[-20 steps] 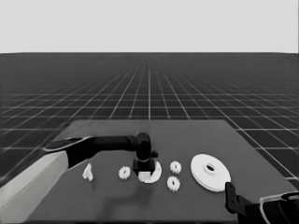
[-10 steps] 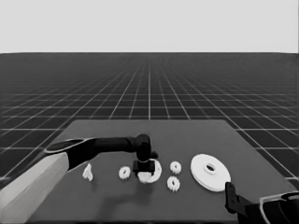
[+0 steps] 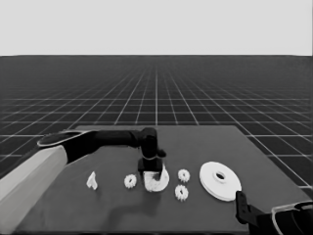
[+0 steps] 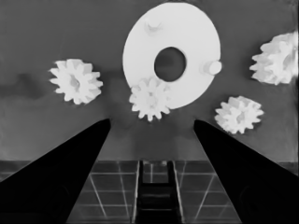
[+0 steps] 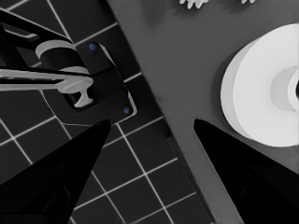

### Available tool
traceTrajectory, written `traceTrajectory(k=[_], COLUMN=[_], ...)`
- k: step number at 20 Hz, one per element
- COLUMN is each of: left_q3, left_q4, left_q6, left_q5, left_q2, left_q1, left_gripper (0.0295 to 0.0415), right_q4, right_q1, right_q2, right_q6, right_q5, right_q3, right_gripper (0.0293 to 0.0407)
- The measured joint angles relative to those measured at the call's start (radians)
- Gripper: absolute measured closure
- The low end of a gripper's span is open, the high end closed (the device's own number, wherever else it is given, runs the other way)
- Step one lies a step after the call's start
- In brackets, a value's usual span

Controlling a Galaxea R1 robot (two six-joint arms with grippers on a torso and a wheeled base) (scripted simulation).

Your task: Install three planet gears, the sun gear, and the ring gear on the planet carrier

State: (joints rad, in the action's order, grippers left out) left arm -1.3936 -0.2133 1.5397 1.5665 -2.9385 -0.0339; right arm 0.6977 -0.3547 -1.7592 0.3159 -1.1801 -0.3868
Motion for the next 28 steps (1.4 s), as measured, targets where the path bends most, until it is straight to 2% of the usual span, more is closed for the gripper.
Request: traceTrajectory(k=[6, 9, 16, 17, 19, 26, 28], left_q3=[0.005, 0.091, 0.088, 0.051, -0.008, -0.048, -0.049], left_q4=[0.022, 0.034, 0.038, -0.048, -0.123, -0.157, -0.158], left_q6=[0.004, -0.134, -0.187, -0.210, -0.243, -0.264, -0.264], left_q5=[0.000, -0.026, -0.036, -0.059, -0.092, -0.114, -0.114], left_q2=[0.001, 0.228, 0.277, 0.267, 0.250, 0.238, 0.238], left_q1=[0.020, 0.030, 0.032, -0.049, -0.138, -0.176, -0.176], left_gripper=[0.0326, 0.0326, 0.0326, 0.0326, 0.0326, 0.0326, 0.0397], right_q4=[0.000, 0.000, 0.000, 0.000, 0.000, 0.000, 0.000], right_q1=[0.000, 0.000, 0.000, 0.000, 0.000, 0.000, 0.000], right_q2=[0.000, 0.000, 0.000, 0.000, 0.000, 0.000, 0.000], right_q6=[0.000, 0.000, 0.000, 0.000, 0.000, 0.000, 0.000], right_q5=[0.000, 0.000, 0.000, 0.000, 0.000, 0.000, 0.000], right_q3=[0.000, 0.000, 0.000, 0.000, 0.000, 0.000, 0.000], right_gripper=[0.0315, 0.0315, 0.0315, 0.0315, 0.0315, 0.0315, 0.0315])
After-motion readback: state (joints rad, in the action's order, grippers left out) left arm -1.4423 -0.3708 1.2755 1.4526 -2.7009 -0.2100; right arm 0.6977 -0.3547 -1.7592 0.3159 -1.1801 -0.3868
